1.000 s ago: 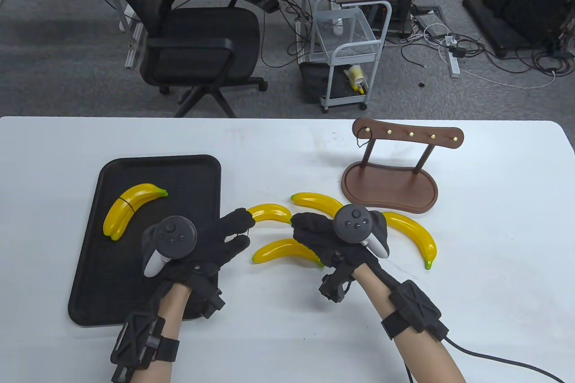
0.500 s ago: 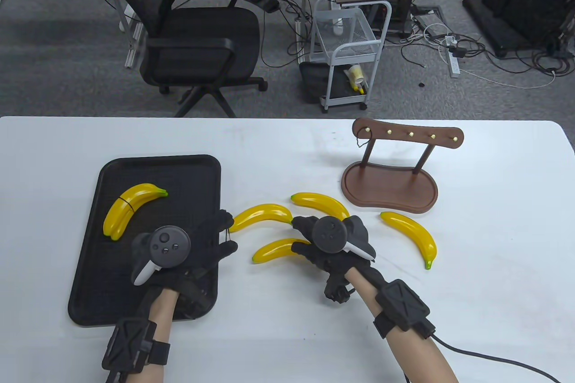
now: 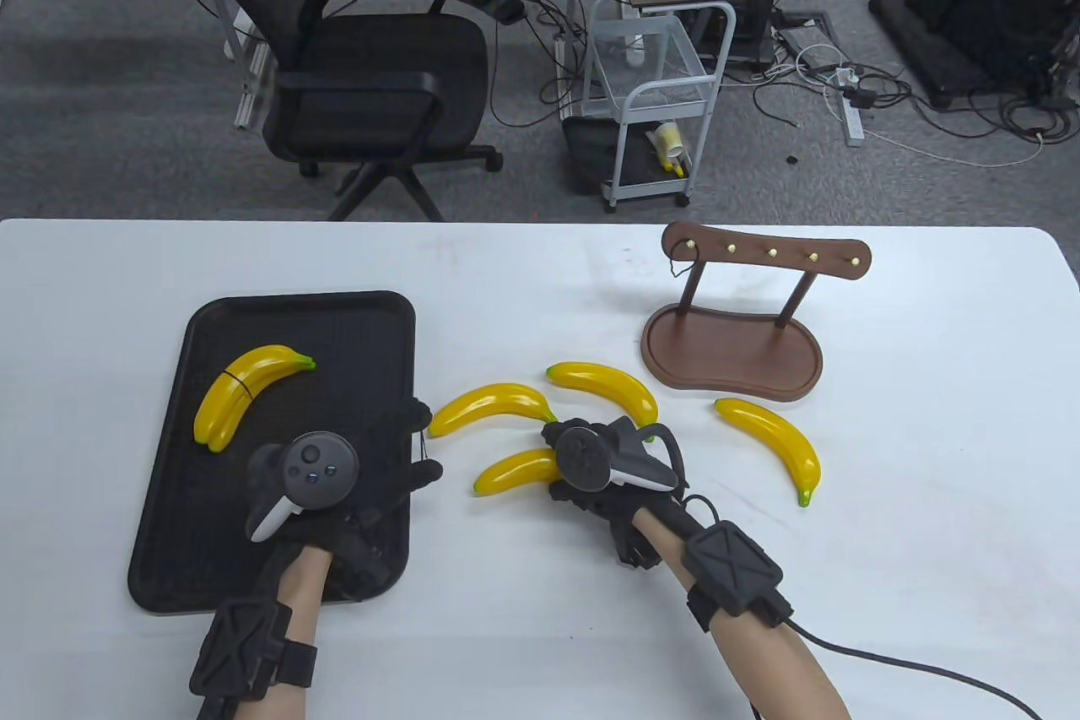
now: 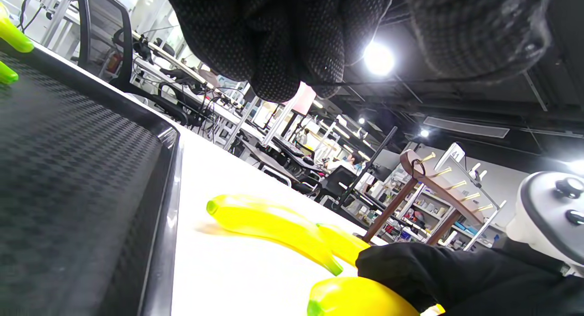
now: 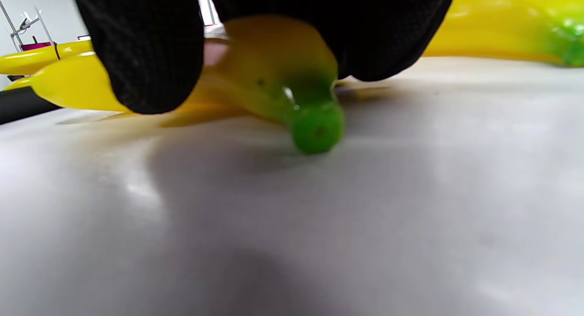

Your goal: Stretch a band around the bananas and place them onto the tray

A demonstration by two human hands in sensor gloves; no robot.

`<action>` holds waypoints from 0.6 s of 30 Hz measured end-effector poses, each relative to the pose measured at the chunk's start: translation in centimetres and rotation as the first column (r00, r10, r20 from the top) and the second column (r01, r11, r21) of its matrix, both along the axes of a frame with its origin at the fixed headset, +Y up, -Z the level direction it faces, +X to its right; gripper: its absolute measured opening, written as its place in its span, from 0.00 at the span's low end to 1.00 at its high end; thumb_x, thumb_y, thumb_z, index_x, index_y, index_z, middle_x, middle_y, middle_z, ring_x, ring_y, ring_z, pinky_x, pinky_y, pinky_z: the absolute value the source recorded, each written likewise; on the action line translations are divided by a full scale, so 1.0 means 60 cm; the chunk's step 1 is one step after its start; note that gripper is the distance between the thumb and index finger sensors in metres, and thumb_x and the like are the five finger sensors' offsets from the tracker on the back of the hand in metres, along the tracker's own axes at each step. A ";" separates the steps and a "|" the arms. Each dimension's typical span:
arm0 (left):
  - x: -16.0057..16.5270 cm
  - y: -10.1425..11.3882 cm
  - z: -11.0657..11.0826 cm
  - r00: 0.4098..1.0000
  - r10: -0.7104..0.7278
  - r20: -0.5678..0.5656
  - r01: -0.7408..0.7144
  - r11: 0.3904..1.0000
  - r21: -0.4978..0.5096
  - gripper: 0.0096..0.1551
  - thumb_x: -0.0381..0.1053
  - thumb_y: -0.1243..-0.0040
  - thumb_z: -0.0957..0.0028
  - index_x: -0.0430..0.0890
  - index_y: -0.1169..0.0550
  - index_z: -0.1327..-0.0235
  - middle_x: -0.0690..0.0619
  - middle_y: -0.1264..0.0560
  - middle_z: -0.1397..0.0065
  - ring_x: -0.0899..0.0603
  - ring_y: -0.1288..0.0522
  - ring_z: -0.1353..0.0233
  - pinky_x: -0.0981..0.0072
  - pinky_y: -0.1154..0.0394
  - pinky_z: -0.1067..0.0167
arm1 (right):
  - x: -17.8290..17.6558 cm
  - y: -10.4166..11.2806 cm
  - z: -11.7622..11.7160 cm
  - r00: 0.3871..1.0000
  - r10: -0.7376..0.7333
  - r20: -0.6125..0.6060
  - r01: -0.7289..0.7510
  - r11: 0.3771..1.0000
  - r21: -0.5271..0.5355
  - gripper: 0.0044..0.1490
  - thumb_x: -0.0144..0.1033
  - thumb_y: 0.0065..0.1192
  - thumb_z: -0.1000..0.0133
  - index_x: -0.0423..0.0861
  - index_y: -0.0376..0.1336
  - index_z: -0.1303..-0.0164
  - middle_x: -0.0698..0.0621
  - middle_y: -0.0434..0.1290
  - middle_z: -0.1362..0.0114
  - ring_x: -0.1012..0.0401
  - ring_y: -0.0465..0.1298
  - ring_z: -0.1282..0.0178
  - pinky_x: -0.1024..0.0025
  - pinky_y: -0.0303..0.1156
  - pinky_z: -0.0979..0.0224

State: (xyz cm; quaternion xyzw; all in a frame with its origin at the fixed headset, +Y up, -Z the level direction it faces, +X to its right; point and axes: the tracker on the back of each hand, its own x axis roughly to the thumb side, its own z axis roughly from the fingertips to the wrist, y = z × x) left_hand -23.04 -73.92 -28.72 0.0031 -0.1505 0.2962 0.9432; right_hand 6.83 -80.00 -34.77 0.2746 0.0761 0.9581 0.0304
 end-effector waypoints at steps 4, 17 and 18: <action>0.000 0.001 0.000 1.000 0.000 0.000 0.000 1.000 0.000 0.46 0.69 0.42 0.51 0.52 0.36 0.21 0.54 0.30 0.18 0.44 0.27 0.19 0.53 0.32 0.21 | -0.005 -0.002 0.000 1.000 0.013 -0.008 -0.013 1.000 0.026 0.47 0.45 0.71 0.47 0.45 0.54 0.21 0.45 0.66 0.22 0.48 0.74 0.30 0.52 0.75 0.34; -0.005 0.002 0.000 1.000 0.004 -0.011 -0.003 1.000 0.009 0.46 0.69 0.43 0.51 0.52 0.36 0.21 0.54 0.30 0.18 0.44 0.28 0.19 0.52 0.32 0.21 | -0.003 0.010 -0.008 0.999 -0.040 -0.028 0.041 0.998 0.055 0.45 0.46 0.76 0.49 0.45 0.60 0.24 0.46 0.72 0.26 0.51 0.79 0.35 0.60 0.80 0.39; -0.006 0.002 0.000 1.000 0.002 -0.011 -0.002 1.000 0.009 0.46 0.69 0.43 0.51 0.52 0.36 0.21 0.54 0.29 0.18 0.44 0.28 0.19 0.52 0.32 0.21 | -0.003 0.014 -0.010 0.998 -0.049 -0.025 0.051 0.997 0.058 0.45 0.46 0.76 0.49 0.45 0.60 0.24 0.46 0.72 0.26 0.51 0.79 0.35 0.60 0.80 0.38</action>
